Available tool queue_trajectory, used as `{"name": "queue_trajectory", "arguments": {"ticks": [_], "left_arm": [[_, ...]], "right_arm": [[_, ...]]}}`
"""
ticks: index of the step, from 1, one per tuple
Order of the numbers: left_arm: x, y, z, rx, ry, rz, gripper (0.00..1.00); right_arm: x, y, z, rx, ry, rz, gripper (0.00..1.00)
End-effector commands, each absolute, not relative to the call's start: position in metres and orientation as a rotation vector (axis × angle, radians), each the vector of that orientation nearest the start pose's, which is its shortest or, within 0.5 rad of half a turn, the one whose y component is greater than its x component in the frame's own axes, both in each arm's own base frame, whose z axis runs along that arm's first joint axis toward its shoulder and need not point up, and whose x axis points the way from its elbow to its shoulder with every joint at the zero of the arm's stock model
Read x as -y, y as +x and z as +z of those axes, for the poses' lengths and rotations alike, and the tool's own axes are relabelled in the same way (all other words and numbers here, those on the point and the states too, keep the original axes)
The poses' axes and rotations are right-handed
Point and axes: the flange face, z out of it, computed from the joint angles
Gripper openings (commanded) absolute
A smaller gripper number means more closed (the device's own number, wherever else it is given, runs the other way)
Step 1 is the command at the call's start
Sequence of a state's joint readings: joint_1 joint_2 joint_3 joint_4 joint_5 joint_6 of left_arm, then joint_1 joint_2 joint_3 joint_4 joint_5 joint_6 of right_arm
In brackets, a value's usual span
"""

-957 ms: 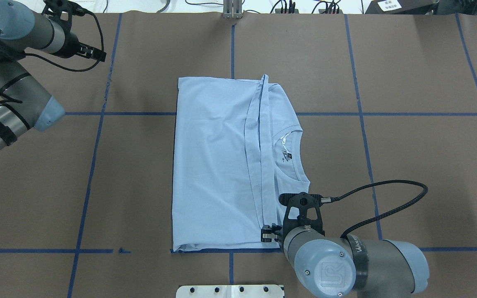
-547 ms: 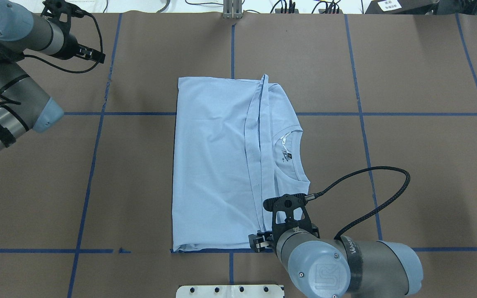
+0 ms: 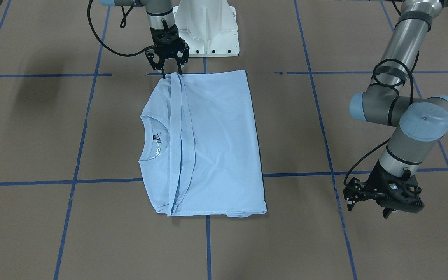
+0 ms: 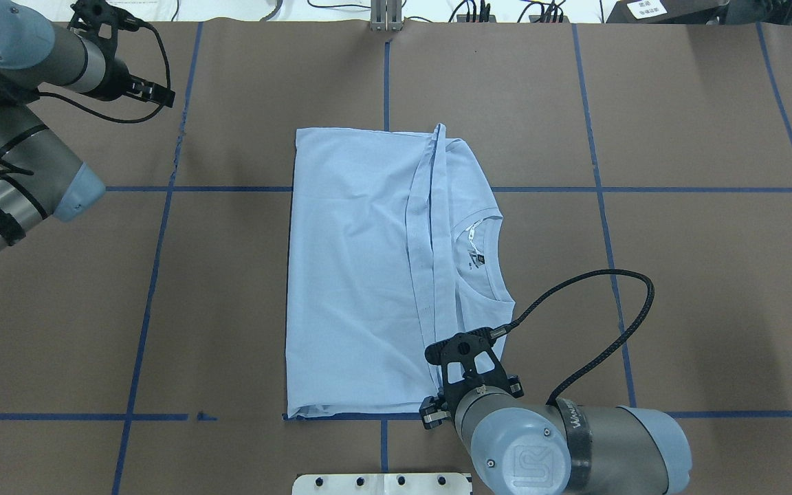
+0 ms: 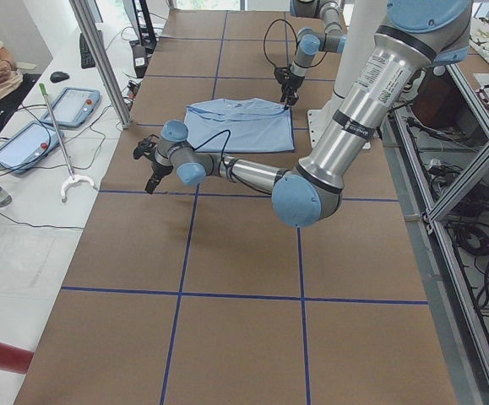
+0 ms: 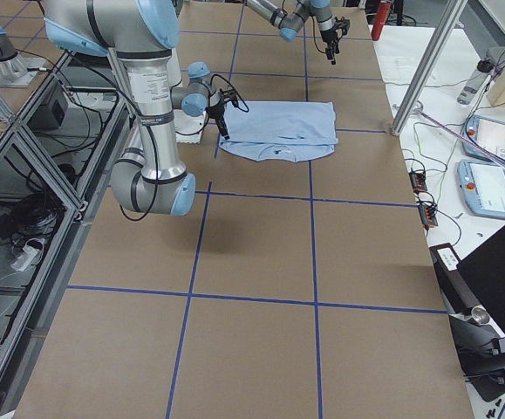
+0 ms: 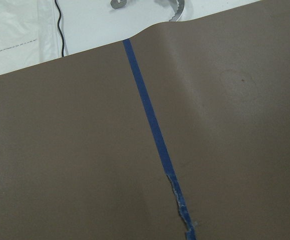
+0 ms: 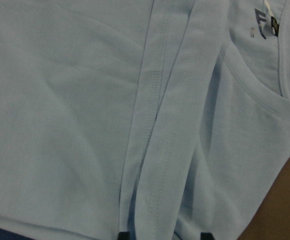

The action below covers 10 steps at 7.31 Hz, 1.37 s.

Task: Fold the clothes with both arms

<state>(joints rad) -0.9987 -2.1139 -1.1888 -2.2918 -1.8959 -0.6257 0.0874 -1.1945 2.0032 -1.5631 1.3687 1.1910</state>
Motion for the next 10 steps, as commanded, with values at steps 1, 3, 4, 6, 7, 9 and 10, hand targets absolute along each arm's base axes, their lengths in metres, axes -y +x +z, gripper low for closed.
{"name": "queue_trajectory", "arguments": {"ticks": [1,3,4,6,7,9,10], "left_arm": [[0.68,0.317,0.446,-0.743,0.55,0.094,1.0],[0.68,0.317,0.447,-0.743,0.549,0.093,1.0],[0.679,0.317,0.448,-0.742,0.548,0.093,1.0],[0.679,0.317,0.448,-0.742,0.549,0.093,1.0],[0.679,0.317,0.448,-0.743,0.549,0.093,1.0],[0.679,0.317,0.448,-0.743,0.548,0.092,1.0],[0.679,0.317,0.448,-0.743,0.548,0.092,1.0]], "right_arm": [[0.199,-0.555,0.268,0.748,0.375,-0.205,0.43],[0.193,-0.558,0.263,0.759,0.373,-0.213,0.42],[0.192,-0.559,0.26,0.764,0.373,-0.214,0.36],[0.192,-0.559,0.26,0.764,0.373,-0.213,0.0],[0.192,-0.559,0.26,0.763,0.371,-0.21,0.0],[0.199,-0.556,0.257,0.766,0.377,-0.199,0.0],[0.21,-0.544,0.248,0.785,0.382,-0.181,0.0]]}}
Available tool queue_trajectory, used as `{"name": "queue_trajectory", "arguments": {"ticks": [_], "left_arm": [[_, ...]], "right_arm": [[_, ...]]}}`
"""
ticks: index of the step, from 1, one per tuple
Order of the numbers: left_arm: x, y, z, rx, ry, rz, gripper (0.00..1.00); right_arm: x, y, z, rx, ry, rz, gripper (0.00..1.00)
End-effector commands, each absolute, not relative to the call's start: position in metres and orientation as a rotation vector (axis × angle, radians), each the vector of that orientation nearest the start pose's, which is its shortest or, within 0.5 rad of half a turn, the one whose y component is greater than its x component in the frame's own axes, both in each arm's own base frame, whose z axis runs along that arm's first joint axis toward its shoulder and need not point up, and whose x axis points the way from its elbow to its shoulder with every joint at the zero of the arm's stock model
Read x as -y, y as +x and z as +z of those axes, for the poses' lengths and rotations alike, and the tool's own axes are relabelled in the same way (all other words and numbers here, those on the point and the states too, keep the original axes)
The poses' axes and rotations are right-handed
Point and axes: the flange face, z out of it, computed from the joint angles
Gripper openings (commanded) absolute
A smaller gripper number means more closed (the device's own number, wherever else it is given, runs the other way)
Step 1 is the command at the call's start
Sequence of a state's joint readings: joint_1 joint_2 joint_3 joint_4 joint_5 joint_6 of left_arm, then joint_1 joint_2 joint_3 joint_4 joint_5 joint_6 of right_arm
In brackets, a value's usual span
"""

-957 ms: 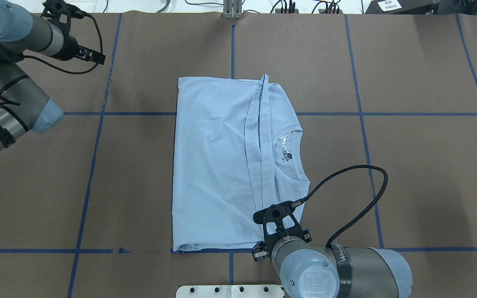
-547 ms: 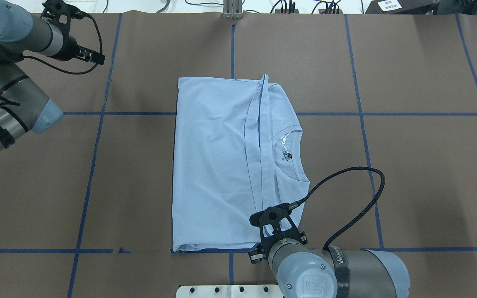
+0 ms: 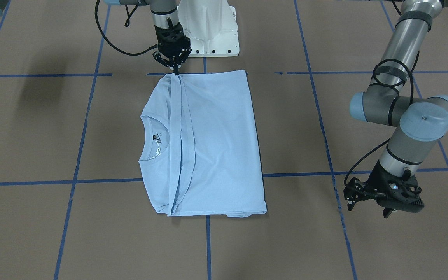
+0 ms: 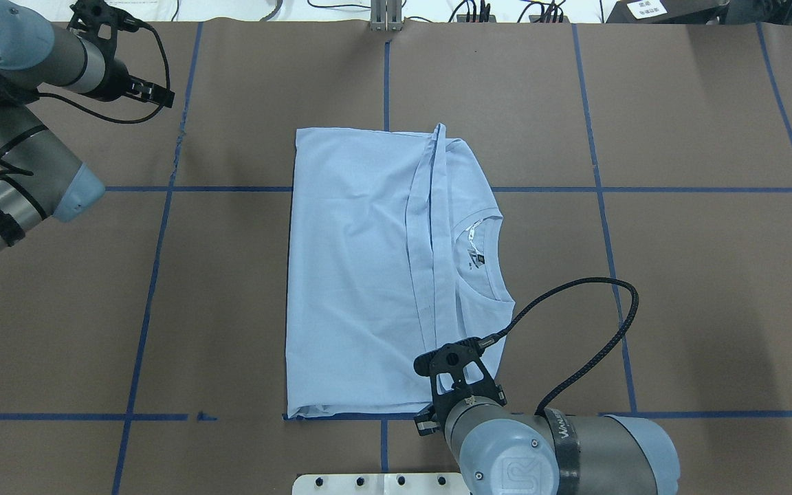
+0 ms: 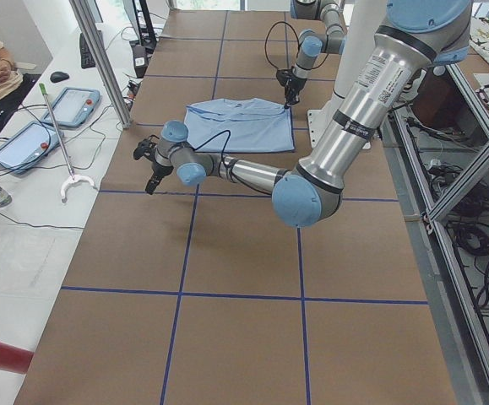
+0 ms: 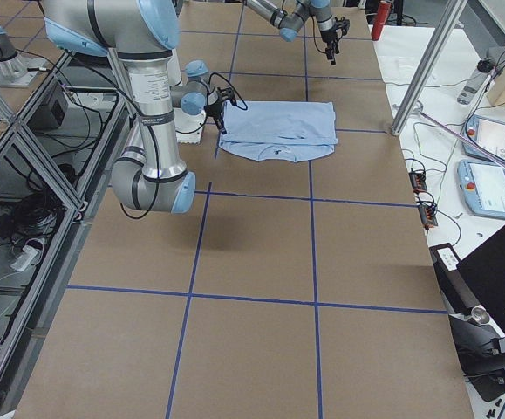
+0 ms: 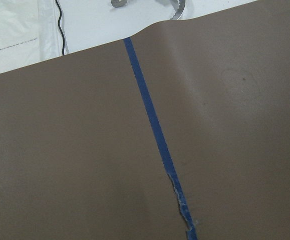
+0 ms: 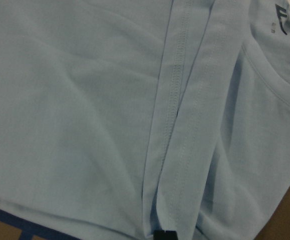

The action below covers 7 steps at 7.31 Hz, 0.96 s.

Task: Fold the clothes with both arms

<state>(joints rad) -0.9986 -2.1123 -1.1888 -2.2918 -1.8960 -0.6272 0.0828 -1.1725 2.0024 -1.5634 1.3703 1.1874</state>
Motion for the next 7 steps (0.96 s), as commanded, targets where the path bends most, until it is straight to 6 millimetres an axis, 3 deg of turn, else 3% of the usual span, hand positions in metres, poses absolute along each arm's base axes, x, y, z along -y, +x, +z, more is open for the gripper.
{"name": "queue_trajectory", "arguments": {"ticks": [1,3,7], "left_arm": [[0.679,0.317,0.448,-0.743,0.548,0.092,1.0],[0.679,0.317,0.448,-0.742,0.548,0.093,1.0],[0.679,0.316,0.444,-0.746,0.554,0.094,1.0]], "right_arm": [[0.222,-0.532,0.249,0.794,0.352,-0.171,0.0],[0.216,-0.505,0.285,0.759,0.303,-0.128,0.0],[0.145,-0.524,0.3,0.774,0.24,0.079,0.0]]}}
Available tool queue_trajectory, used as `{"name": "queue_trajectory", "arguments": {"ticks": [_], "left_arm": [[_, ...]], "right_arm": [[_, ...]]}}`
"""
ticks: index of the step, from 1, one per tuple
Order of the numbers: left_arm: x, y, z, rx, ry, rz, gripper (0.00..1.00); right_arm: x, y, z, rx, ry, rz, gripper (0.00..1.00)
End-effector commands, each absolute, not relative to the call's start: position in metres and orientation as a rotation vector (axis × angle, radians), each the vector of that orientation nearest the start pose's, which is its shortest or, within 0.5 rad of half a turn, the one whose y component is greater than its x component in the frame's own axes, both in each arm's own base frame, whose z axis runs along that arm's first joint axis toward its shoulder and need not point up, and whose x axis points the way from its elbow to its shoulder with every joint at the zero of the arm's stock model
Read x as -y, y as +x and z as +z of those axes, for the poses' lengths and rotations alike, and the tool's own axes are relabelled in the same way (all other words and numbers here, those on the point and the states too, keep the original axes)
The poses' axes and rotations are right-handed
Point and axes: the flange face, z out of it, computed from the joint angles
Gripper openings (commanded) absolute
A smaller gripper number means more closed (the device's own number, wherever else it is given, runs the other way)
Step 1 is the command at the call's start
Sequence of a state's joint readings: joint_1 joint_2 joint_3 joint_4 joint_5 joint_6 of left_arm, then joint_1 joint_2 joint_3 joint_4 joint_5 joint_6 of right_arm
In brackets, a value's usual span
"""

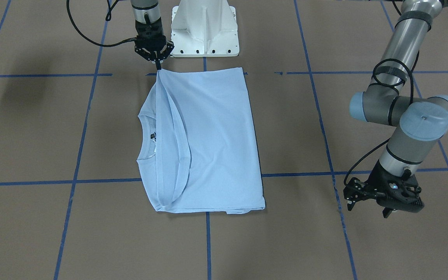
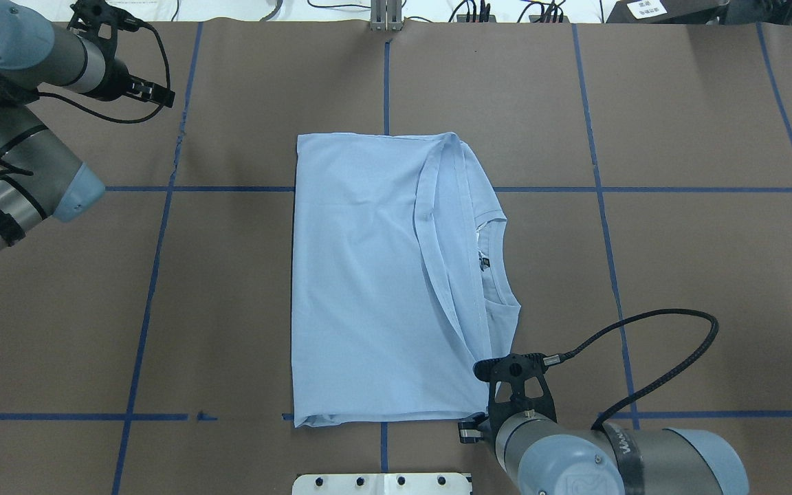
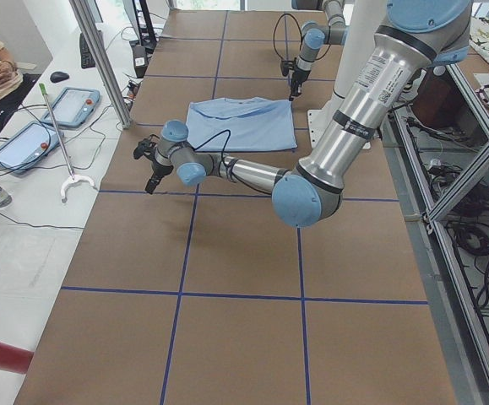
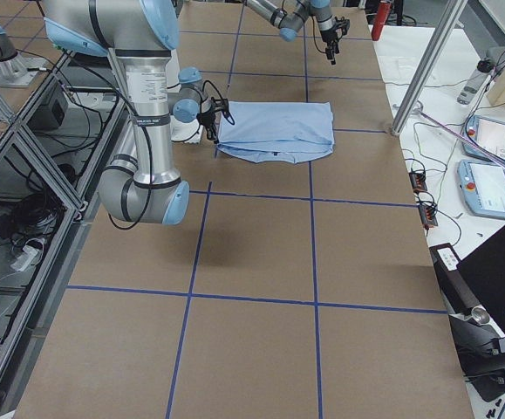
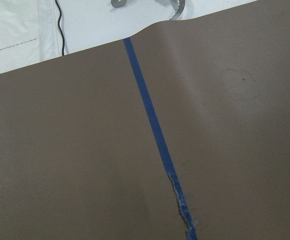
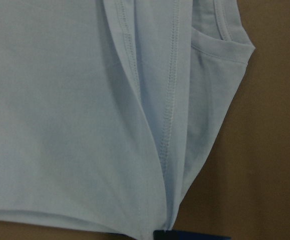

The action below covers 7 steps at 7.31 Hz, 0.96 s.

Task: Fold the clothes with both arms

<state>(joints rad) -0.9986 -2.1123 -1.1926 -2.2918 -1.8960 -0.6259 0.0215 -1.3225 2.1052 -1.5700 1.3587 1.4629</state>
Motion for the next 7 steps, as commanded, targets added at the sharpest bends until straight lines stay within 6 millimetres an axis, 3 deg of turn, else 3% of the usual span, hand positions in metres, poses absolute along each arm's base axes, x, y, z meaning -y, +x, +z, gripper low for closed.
{"name": "queue_trajectory", "arguments": {"ticks": [1,2,4,5,7], "left_arm": [[0.679,0.317,0.445,-0.745,0.553,0.094,1.0],[0.679,0.316,0.444,-0.746,0.554,0.094,1.0],[0.678,0.318,0.445,-0.745,0.552,0.096,1.0],[0.678,0.318,0.444,-0.746,0.554,0.096,1.0],[0.677,0.321,0.445,-0.747,0.55,0.098,1.0]], "right_arm": [[0.142,-0.525,0.299,0.777,0.244,0.085,0.0],[0.142,-0.526,0.299,0.778,0.244,0.084,0.98],[0.177,-0.523,0.281,0.783,0.311,0.002,1.0],[0.209,-0.524,0.262,0.794,0.34,-0.017,1.0],[0.249,-0.552,0.266,0.746,0.332,-0.047,0.95]]}}
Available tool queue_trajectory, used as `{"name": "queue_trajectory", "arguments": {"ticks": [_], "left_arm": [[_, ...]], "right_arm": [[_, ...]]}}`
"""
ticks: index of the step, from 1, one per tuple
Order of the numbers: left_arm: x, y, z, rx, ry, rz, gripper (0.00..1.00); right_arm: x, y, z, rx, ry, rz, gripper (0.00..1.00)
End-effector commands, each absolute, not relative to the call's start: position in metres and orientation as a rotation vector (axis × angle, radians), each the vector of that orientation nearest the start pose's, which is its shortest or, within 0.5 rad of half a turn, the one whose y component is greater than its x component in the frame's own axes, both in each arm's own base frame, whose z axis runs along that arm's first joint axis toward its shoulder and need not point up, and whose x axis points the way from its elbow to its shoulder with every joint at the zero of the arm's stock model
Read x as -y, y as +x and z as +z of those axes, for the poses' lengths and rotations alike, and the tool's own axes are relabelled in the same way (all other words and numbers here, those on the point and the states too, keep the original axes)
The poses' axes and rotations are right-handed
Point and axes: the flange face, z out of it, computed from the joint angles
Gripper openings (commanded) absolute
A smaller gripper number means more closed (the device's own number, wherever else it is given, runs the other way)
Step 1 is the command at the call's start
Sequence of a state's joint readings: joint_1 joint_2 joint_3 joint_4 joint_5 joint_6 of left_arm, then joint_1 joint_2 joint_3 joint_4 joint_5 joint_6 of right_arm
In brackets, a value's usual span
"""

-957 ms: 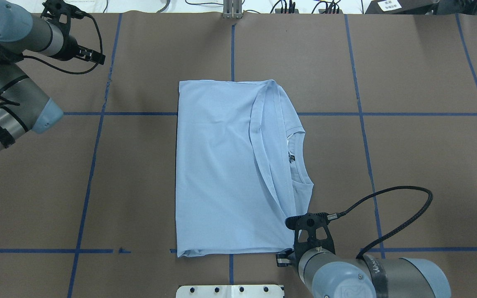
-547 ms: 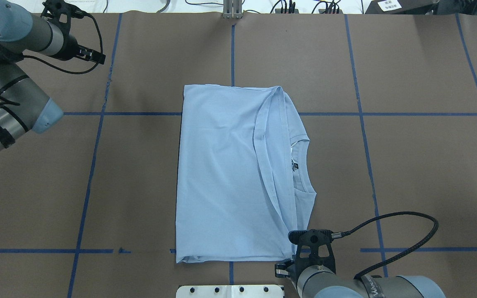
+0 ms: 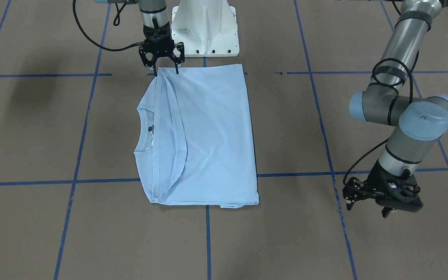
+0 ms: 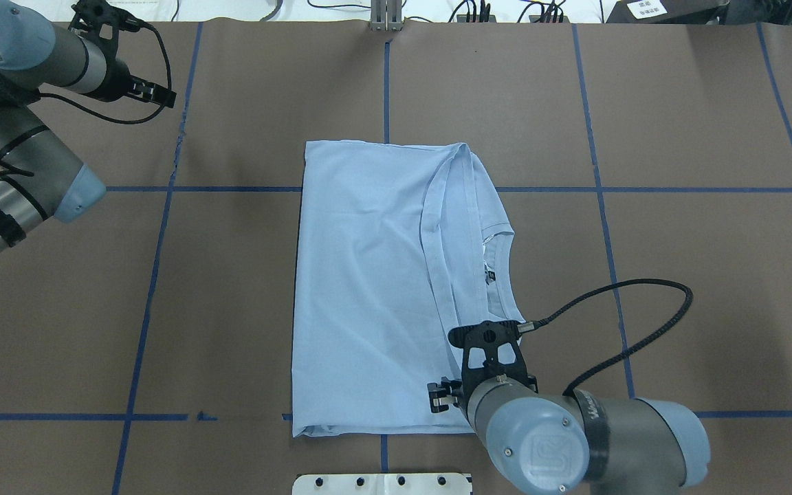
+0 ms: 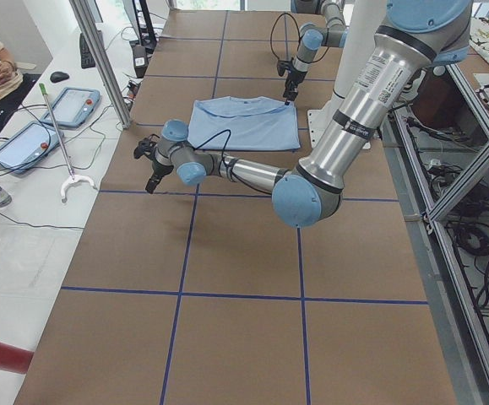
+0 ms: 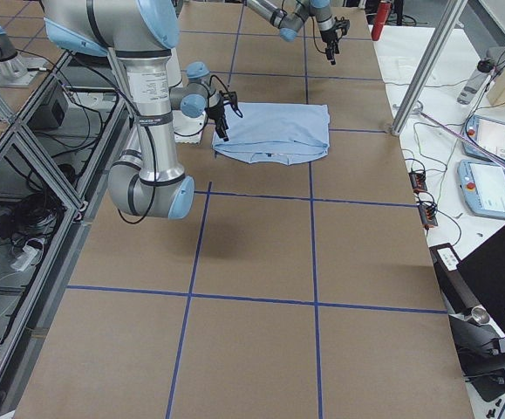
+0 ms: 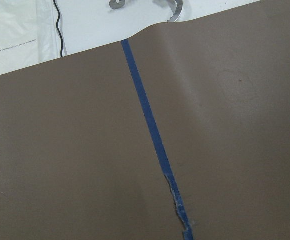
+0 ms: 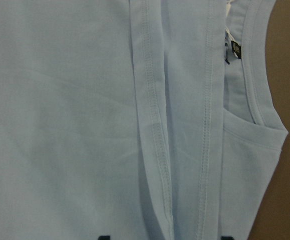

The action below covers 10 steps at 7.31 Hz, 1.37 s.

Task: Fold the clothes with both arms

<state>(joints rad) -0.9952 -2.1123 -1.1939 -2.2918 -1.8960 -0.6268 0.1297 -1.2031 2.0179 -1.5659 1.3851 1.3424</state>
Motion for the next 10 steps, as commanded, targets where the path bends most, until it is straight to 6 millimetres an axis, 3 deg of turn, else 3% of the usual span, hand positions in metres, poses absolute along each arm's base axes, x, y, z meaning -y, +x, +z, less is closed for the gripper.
{"name": "queue_trajectory", "arguments": {"ticks": [1,4,7,8,10], "left_arm": [[0.677,0.321,0.445,-0.747,0.55,0.098,1.0],[0.677,0.321,0.445,-0.747,0.55,0.098,1.0],[0.677,0.321,0.445,-0.747,0.55,0.098,1.0],[0.677,0.321,0.445,-0.748,0.549,0.099,1.0],[0.677,0.321,0.445,-0.747,0.55,0.098,1.0]], "right_arm": [[0.258,-0.553,0.271,0.717,0.362,-0.103,0.66],[0.244,-0.558,0.272,0.712,0.358,-0.152,0.36],[0.233,-0.562,0.276,0.708,0.35,-0.171,0.36],[0.234,-0.562,0.277,0.705,0.35,-0.17,0.31],[0.234,-0.562,0.278,0.703,0.35,-0.172,0.0]]}}
